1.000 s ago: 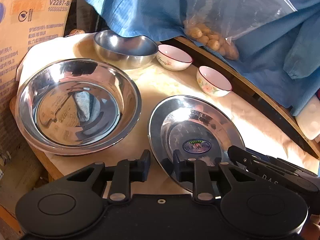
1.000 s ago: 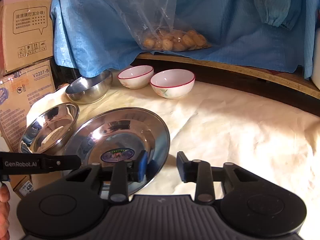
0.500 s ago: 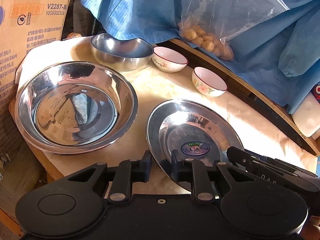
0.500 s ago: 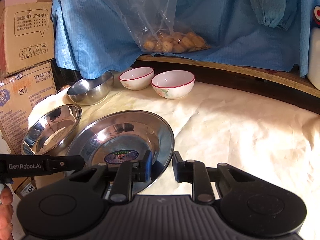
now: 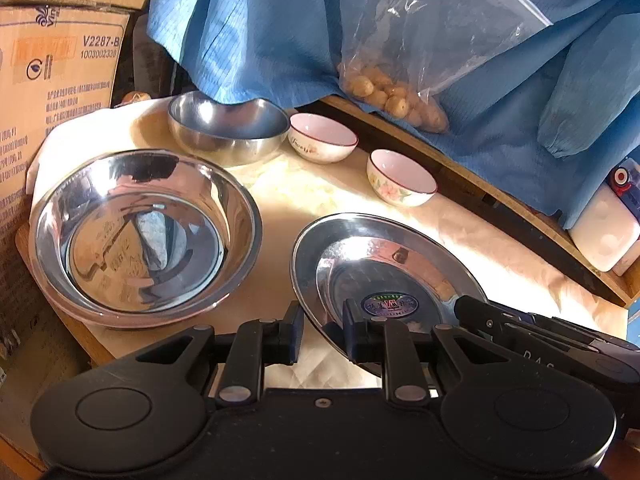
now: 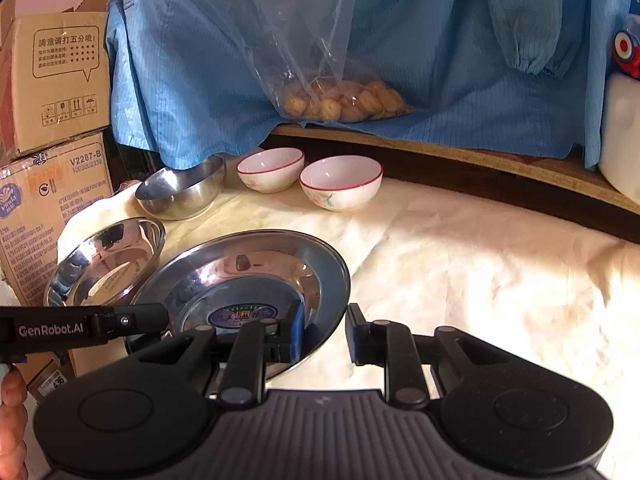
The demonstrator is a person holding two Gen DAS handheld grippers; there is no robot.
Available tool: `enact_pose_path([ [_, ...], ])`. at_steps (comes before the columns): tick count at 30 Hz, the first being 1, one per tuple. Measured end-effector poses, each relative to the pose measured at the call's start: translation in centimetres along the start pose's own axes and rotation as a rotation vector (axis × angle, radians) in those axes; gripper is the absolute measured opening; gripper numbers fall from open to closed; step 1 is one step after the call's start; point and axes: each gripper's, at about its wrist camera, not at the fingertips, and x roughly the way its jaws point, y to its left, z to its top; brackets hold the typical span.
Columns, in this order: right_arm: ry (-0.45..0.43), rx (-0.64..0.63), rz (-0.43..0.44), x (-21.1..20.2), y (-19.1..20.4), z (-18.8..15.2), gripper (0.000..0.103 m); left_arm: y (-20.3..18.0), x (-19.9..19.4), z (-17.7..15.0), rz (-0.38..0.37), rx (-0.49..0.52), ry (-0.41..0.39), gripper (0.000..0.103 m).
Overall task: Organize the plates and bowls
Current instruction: 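Lift the sticker plate with both grippers and carry it over the large deep plate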
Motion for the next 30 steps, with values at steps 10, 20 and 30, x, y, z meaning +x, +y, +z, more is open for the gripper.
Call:
enact_pose_path([
  [10,-0.054,-0.027,0.013,-0.6,1.2,1.3,0.025,0.6,-1.2,1.4,0.004,0.007,-0.056,0.022],
  [20,-0.074,-0.081,0.084,0.6,4.9,3.2,0.025,3.6,-3.2,2.6,0.067,-0.028,-0.122,0.022],
  [30,-0.048,-0.167,0.17,3.1,10.6,3.7,0.026,8.6,-4.8,3.0,0.164,-0.092,-0.149,0.022],
])
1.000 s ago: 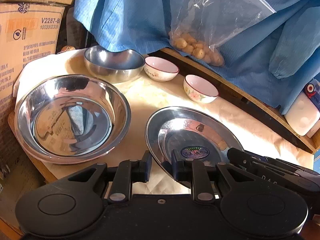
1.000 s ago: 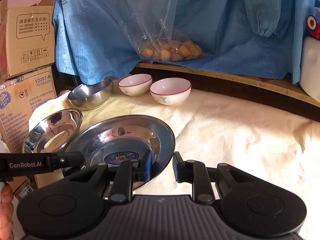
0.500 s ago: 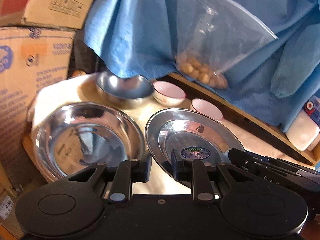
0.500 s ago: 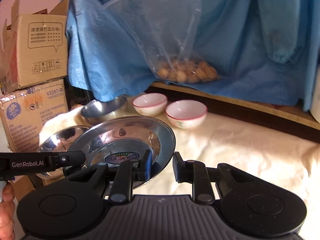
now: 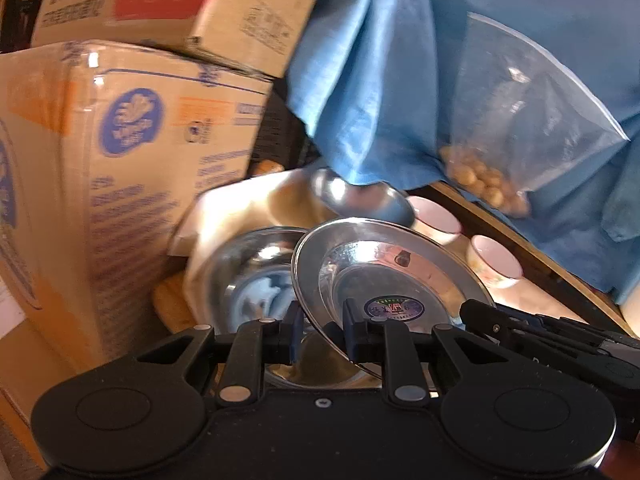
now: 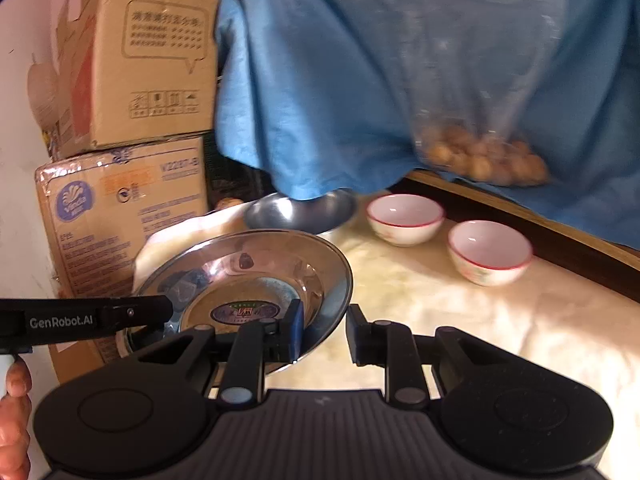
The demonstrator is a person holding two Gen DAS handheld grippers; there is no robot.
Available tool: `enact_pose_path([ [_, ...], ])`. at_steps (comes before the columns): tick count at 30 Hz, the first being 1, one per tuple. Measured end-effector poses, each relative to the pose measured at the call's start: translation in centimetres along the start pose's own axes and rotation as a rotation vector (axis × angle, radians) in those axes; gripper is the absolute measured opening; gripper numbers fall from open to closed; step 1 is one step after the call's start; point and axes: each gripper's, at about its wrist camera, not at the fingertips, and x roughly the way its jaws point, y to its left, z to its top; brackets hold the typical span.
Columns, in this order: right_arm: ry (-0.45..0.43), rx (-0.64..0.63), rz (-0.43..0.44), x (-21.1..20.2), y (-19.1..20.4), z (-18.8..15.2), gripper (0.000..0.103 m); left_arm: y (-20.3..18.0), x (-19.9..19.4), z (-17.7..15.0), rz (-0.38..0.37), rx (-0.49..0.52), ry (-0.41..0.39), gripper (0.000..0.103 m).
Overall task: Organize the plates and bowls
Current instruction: 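Lift the sticker plate with both grippers and carry it over the large deep plate, then lower the sticker plate into the large deep plate and open both grippers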
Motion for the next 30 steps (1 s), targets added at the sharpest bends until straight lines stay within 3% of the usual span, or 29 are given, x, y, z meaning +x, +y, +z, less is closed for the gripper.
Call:
enact_pose_path([
  [12,0.05,-0.068,0.027,2.6,3.4,0.5,0.026,4.0,0.4,0.1,0.033,-0.056,0.01,0.022],
  [30,0.084,-0.062,0.026,4.0,3.9,0.4,0.03,4.0,0.7,0.5,0.066,0.001,0.017,0.022],
])
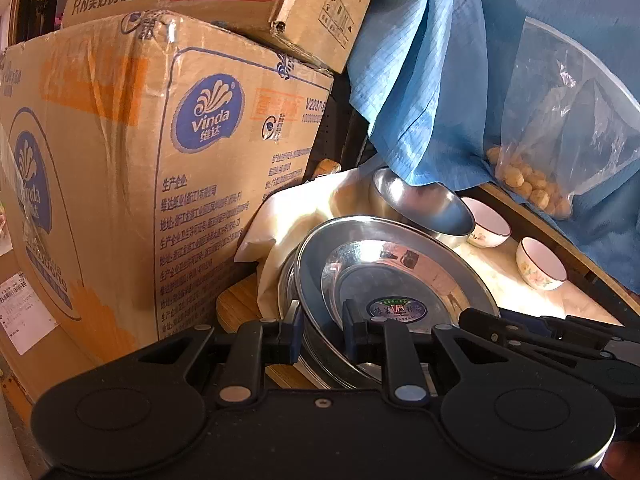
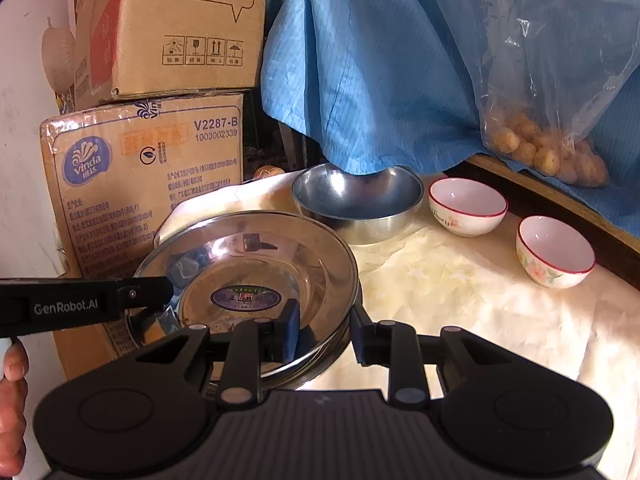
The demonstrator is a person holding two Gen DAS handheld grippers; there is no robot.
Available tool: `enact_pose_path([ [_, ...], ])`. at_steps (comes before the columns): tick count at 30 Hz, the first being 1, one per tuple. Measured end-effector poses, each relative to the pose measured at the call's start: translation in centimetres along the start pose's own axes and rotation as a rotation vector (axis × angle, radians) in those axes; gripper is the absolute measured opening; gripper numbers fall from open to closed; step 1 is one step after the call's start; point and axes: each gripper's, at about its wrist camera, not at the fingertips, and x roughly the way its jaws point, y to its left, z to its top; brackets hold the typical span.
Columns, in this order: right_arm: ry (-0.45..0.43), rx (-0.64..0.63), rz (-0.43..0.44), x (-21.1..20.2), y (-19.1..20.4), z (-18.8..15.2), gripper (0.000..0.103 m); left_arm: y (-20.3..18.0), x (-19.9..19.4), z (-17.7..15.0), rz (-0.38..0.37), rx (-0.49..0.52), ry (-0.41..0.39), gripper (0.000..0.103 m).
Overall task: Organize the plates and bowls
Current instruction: 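Lower the sticker plate into the large deep plate and open both grippers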
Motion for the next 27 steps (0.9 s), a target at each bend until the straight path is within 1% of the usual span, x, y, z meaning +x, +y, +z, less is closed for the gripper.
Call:
enact_pose_path([
  [9,0.005,-0.006,-0.004,0.2,0.2,0.0,0.032,-0.6,0.2,0.1,0.031,0.029,0.004,0.023],
  [21,0.003,-0.037,-0.011,0.0,0.5,-0.1,0.036,-0.8,0.3,0.2,0.041,0.043,0.011,0.023],
  [27,-0.001,-0.031,-0.001,-0.1,0.3,-0.2,0.037,-1.0,0.5,0.2,0.043,0.055,0.017,0.027],
])
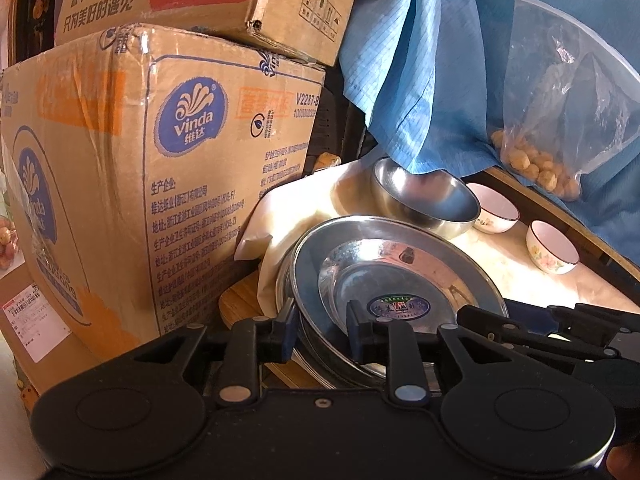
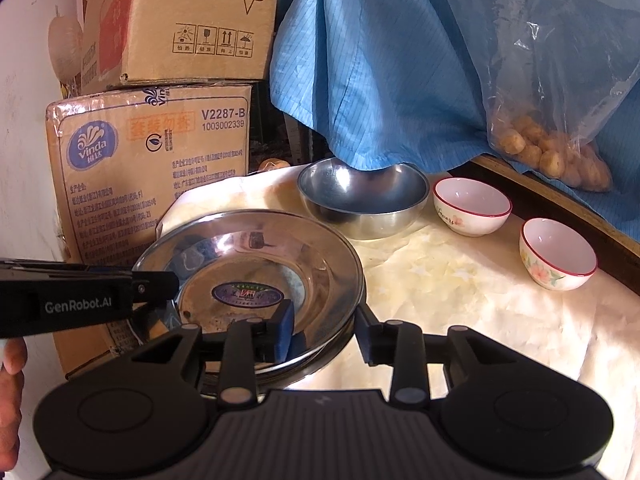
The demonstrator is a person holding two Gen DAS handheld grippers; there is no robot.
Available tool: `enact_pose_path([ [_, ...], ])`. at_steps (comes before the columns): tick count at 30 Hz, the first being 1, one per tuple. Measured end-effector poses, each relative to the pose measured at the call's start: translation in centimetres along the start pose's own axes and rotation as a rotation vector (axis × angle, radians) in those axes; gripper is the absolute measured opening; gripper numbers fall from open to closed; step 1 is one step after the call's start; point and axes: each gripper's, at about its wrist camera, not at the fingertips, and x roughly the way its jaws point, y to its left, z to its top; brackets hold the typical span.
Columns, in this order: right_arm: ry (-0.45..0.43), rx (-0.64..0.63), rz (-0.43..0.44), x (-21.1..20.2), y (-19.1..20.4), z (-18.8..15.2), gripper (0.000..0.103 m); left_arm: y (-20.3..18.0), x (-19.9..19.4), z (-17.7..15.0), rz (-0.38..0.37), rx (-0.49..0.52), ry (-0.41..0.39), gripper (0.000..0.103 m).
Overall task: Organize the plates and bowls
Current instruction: 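Lower the sticker plate into the large deep plate and open both grippers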
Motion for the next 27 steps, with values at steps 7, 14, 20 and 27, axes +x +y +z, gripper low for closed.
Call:
enact_pose_path([
  [7,0.008,0.009,-0.002,0.1,-0.1,-0.3,0.045,0.3,-0.1,0.0,0.005,-0.021,0.001,0.038],
  [14,0.004,0.011,0.004,0.0,-0.1,-0.5,0.067,0.3,-0.4,0.2,0.011,-0.035,-0.014,0.067],
  [20,-0.026,0.056,-0.017,-0.8,-1.4,-0.5,0.102,-0.3,-0.8,0.8,-0.012,-0.04,-0.077,0.102],
  [27,-0.051,0.134,-0.076,-2.1,-4.5,-0.8,0.103,-2.1,0.2,3.1,-0.072,0.002,-0.13,0.102],
])
